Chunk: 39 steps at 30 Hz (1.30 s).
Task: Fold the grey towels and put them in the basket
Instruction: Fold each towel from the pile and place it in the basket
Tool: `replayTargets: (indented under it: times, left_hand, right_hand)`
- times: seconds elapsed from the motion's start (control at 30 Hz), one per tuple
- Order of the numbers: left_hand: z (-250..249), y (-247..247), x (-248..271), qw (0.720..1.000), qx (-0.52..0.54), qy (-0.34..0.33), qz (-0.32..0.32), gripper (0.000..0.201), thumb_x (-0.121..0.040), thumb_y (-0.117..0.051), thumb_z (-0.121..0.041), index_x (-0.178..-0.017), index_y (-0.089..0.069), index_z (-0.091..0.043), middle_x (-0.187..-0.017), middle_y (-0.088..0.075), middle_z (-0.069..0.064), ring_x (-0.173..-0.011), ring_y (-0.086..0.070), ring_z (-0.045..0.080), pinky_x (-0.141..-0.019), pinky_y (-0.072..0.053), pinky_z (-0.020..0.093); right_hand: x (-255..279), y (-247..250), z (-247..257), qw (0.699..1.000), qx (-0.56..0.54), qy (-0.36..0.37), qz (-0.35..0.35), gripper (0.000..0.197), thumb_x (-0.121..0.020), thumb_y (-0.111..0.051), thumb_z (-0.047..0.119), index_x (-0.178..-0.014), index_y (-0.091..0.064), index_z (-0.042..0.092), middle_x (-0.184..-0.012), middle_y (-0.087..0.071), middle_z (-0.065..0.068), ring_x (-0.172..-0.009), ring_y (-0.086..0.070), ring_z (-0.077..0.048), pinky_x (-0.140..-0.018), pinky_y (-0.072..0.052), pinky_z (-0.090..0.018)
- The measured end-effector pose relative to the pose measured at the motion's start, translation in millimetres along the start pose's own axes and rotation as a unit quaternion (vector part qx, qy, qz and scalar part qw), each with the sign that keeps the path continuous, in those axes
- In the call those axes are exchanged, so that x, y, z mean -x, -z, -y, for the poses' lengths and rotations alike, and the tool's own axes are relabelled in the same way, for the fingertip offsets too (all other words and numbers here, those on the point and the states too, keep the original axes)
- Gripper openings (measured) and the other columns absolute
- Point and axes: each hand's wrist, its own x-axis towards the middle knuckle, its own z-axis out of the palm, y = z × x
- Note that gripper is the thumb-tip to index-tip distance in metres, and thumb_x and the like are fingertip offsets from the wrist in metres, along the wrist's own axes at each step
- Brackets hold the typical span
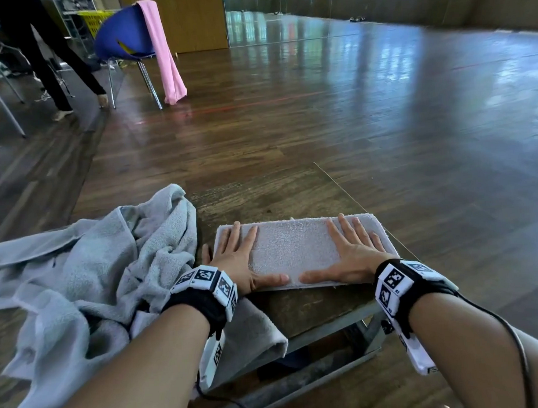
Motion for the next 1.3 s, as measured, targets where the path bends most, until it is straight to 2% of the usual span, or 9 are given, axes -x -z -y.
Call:
replayTargets:
  times: [0.43,0.57,0.63,0.67,0.73,0.83,1.0,1.13,1.3]
  left_hand:
    - [7.7,5.1,-3.5,0.999,-0.034,0.008,0.026,0.145,-0.040,-0.047,-0.103,-0.146,0.032,-0.044,-0.156,0.040,-0.008,-0.145,0.034,0.016,-0.115,0.014,0.062]
    - [8.9,15.8,-3.4,0.999,-0.040,-0.001,0.026,0.137,-0.045,-0.040,-0.102,-0.151,0.022,-0.042,-0.161,0.030,-0.006,-0.150,0.023,0.019,-0.114,0.010,0.065]
    - [7.6,19.2,-5.5,1.000,-0.013,-0.012,-0.003,0.126,-0.050,-0.031,-0.101,-0.154,0.010,-0.043,-0.164,0.022,-0.006,-0.152,0.015,0.022,-0.115,0.005,0.065]
    - [6.9,20.0,-7.6,1.000,-0.005,-0.016,-0.021,0.121,-0.053,-0.027,-0.101,-0.155,0.004,-0.042,-0.166,0.016,-0.005,-0.153,0.011,0.023,-0.115,0.002,0.065]
    - [6.0,20.8,-11.9,0.999,-0.009,-0.013,-0.045,0.113,-0.060,-0.021,-0.098,-0.156,-0.006,-0.040,-0.167,0.004,-0.004,-0.154,0.004,0.022,-0.116,-0.001,0.064]
    - [4.3,21.4,-16.8,0.996,-0.036,-0.010,-0.078,0.090,-0.079,-0.027,-0.088,-0.153,-0.021,-0.038,-0.165,-0.019,-0.001,-0.151,-0.013,0.023,-0.115,-0.009,0.062]
    - [-3.7,32.0,-18.8,0.989,-0.070,0.010,-0.127,0.064,-0.090,-0.037,-0.072,-0.143,-0.044,-0.038,-0.149,-0.044,0.003,-0.140,-0.033,0.027,-0.113,-0.019,0.056]
    - [-8.7,38.2,-15.5,0.985,-0.067,0.016,-0.159,0.039,-0.090,-0.048,-0.055,-0.122,-0.062,-0.035,-0.127,-0.063,-0.001,-0.125,-0.050,0.027,-0.107,-0.026,0.050]
    - [-12.7,36.3,-15.5,0.995,-0.033,0.025,-0.092,0.034,-0.092,-0.055,-0.047,-0.118,-0.055,-0.025,-0.119,-0.063,0.000,-0.115,-0.056,0.024,-0.101,-0.031,0.046]
  right_hand:
    - [13.0,12.1,-24.2,0.996,-0.017,-0.090,0.001,0.172,-0.017,-0.034,0.113,-0.155,0.028,0.032,-0.162,0.035,0.014,-0.152,0.028,-0.017,-0.122,0.010,-0.056]
    - [13.4,19.3,-20.7,0.999,0.010,-0.009,-0.048,0.153,-0.037,-0.036,0.111,-0.154,0.028,0.036,-0.164,0.031,0.006,-0.153,0.024,-0.021,-0.120,0.011,-0.055]
    - [16.0,23.2,-10.4,0.991,-0.016,0.072,-0.110,0.124,-0.057,-0.041,0.102,-0.155,0.007,0.042,-0.167,0.001,0.003,-0.154,-0.002,-0.023,-0.123,-0.009,-0.053]
    - [16.0,25.1,-4.4,0.986,-0.028,0.102,-0.129,0.105,-0.065,-0.043,0.097,-0.150,-0.017,0.041,-0.157,-0.027,0.000,-0.146,-0.024,-0.023,-0.119,-0.024,-0.049]
    - [16.2,25.6,10.2,0.984,-0.037,0.136,-0.110,0.060,-0.078,-0.050,0.084,-0.111,-0.055,0.034,-0.108,-0.062,0.010,-0.108,-0.058,-0.015,-0.095,-0.046,-0.038]
    - [16.6,19.5,23.4,0.987,-0.005,0.158,-0.027,0.041,-0.089,-0.060,0.064,-0.069,-0.059,0.028,-0.068,-0.059,0.013,-0.070,-0.059,-0.005,-0.073,-0.048,-0.030]
    - [12.7,26.6,17.0,0.991,0.029,0.119,-0.061,0.030,-0.091,-0.062,0.050,-0.075,-0.058,0.025,-0.085,-0.062,0.006,-0.084,-0.059,-0.017,-0.076,-0.047,-0.034]
    - [13.2,32.2,6.6,0.982,0.050,0.114,-0.143,0.016,-0.095,-0.057,0.039,-0.100,-0.060,0.024,-0.106,-0.057,0.007,-0.102,-0.057,-0.018,-0.087,-0.048,-0.037]
    - [10.5,38.7,9.6,0.979,0.026,0.126,-0.158,0.011,-0.096,-0.057,0.038,-0.096,-0.060,0.028,-0.103,-0.061,0.006,-0.094,-0.057,-0.016,-0.084,-0.049,-0.035]
